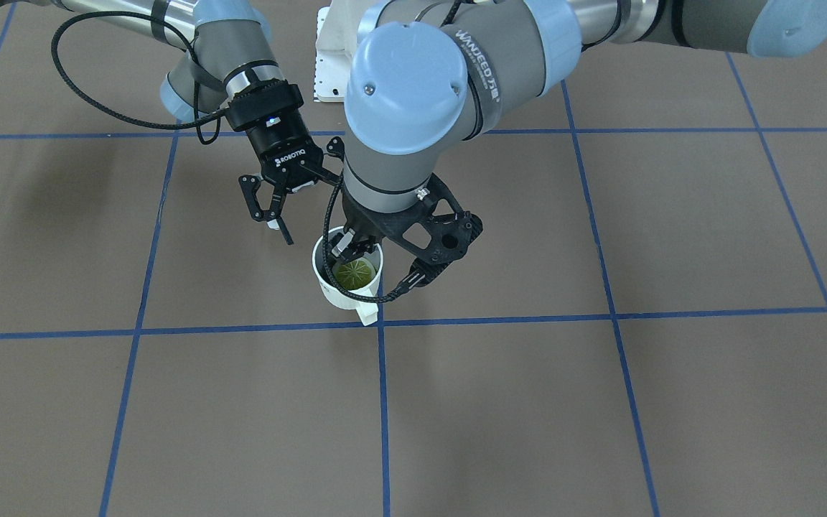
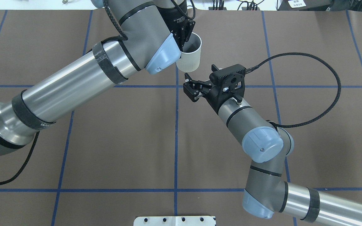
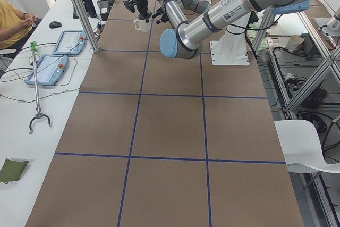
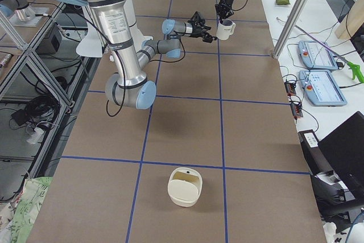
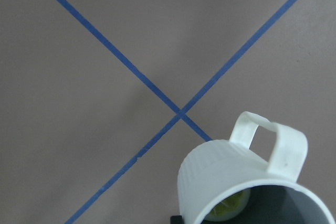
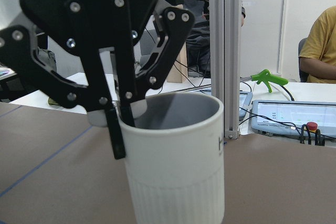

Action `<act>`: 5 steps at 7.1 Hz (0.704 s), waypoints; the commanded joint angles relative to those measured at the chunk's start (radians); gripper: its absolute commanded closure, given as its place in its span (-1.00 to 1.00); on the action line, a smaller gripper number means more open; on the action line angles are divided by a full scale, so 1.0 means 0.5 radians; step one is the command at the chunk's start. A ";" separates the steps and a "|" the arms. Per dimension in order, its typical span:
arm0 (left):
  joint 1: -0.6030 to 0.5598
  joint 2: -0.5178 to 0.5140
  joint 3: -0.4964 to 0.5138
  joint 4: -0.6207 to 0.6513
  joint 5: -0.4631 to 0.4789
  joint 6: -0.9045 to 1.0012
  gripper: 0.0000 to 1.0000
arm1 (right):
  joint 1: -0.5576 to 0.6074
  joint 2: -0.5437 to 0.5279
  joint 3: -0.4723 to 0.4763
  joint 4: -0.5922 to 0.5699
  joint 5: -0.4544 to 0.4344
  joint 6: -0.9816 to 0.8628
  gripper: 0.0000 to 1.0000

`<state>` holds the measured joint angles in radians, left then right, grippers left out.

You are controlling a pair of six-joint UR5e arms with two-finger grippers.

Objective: Left arm hands cup to right arm to dump lemon

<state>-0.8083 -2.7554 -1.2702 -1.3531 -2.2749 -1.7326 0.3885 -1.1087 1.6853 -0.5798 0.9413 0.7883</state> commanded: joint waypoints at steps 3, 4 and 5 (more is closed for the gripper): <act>0.064 0.001 -0.067 0.034 -0.003 -0.035 1.00 | -0.007 0.005 -0.030 0.000 -0.020 -0.003 -0.95; 0.082 -0.002 -0.070 0.061 0.000 -0.035 1.00 | -0.007 0.005 -0.036 0.000 -0.020 0.000 -0.95; 0.101 0.001 -0.110 0.080 -0.003 -0.035 1.00 | -0.007 0.005 -0.039 0.000 -0.020 0.000 -0.95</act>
<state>-0.7688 -2.7556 -1.3092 -1.3250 -2.2756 -1.7501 0.3851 -1.1060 1.6685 -0.5798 0.9312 0.7881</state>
